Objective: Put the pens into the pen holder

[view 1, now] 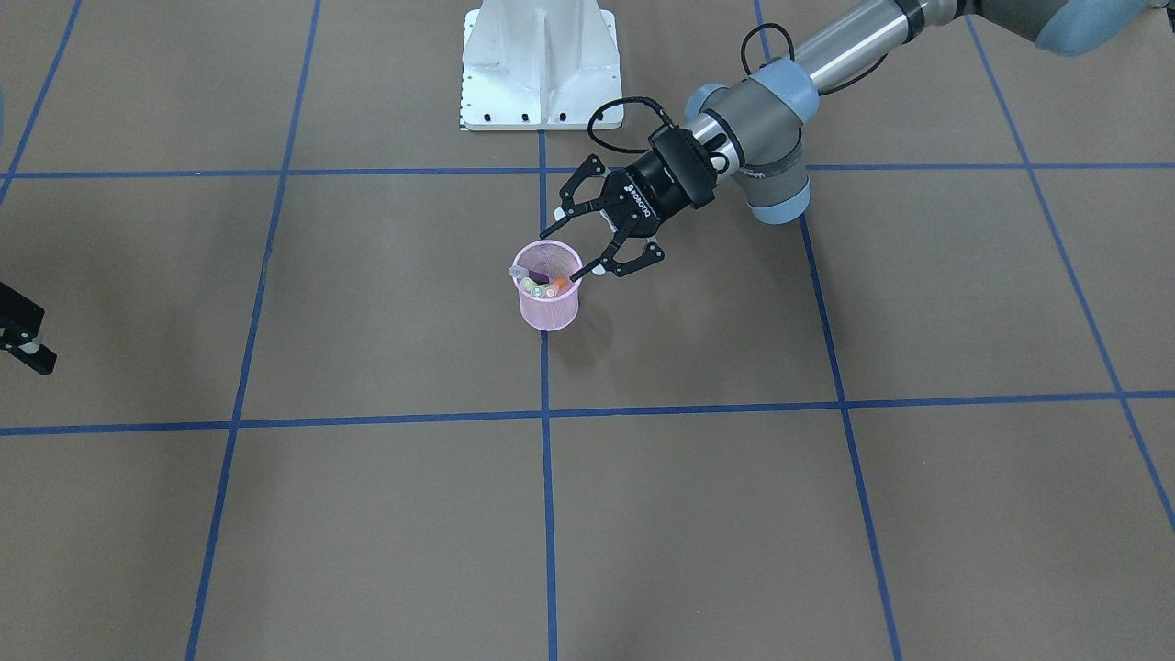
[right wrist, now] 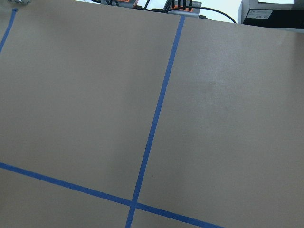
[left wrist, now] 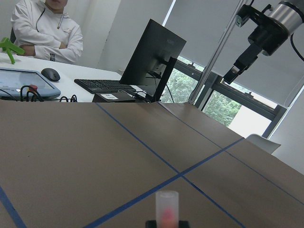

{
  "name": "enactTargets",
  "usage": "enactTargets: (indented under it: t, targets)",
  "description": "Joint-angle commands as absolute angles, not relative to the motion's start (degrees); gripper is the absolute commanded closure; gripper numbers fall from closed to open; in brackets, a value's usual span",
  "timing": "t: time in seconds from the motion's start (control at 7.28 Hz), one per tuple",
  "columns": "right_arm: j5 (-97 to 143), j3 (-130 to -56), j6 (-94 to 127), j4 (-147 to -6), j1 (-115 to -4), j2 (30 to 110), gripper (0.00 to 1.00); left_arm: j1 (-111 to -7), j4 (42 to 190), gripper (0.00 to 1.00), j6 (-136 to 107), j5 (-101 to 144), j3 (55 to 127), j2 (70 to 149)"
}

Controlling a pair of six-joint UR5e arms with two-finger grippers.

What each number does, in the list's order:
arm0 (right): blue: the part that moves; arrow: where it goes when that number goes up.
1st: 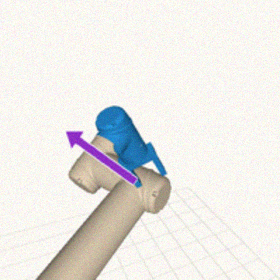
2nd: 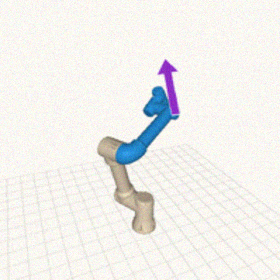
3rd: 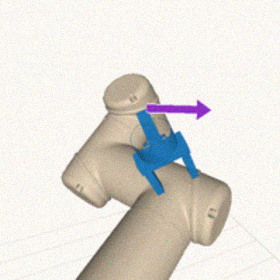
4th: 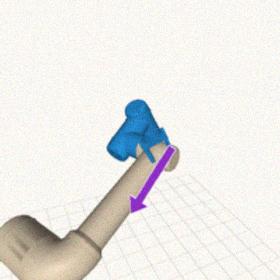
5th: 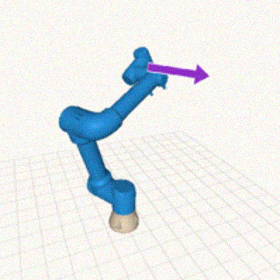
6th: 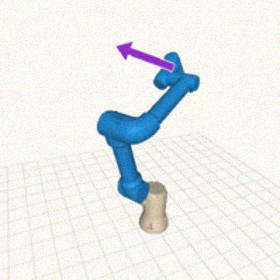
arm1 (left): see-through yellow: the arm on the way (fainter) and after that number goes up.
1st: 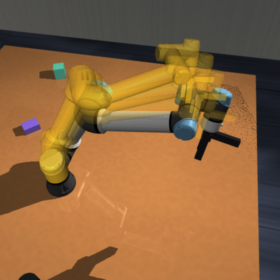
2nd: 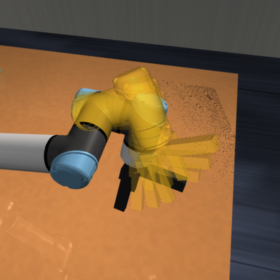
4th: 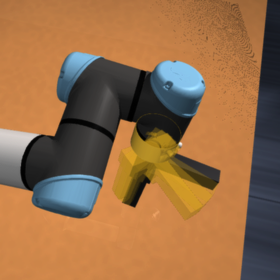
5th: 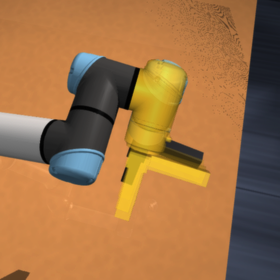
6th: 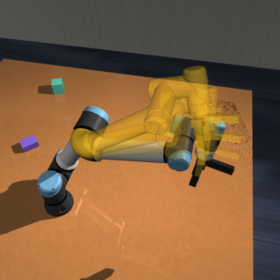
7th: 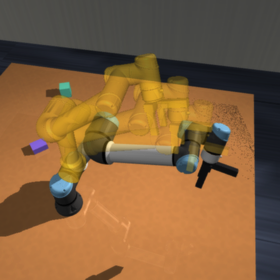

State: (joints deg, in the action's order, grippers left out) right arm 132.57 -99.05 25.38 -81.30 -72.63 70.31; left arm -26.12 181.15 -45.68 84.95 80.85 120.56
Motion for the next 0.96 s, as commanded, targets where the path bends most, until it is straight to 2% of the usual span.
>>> enactTargets:
  t: [0.0,0.14,0.27,0.55,0.82]
  targets:
    - [132.9,-98.2,23.7,-81.4,-73.8,70.3,0.0,-26.3,179.7,0.01,-46.1,85.4,81.0,119.7]
    - [135.5,-95.2,18.9,-81.4,-76.4,70.4,0.0,-27.2,176.1,0.01,-46.0,87.1,82.5,117.0]
    - [137.4,-92.1,12.5,-81.4,-79.5,71.3,0.0,-31.1,166.1,0.01,-46.0,92.3,87.9,113.5]
    - [137.7,-89.0,4.2,-81.4,-83.7,75.2,0.0,-40.1,137.8,0.01,-45.2,104.2,103.1,108.6]
    - [136.7,-88.2,-1.9,-81.3,-87.4,82.0,0.0,-49.7,114.7,0.01,-39.3,114.1,111.1,107.4]
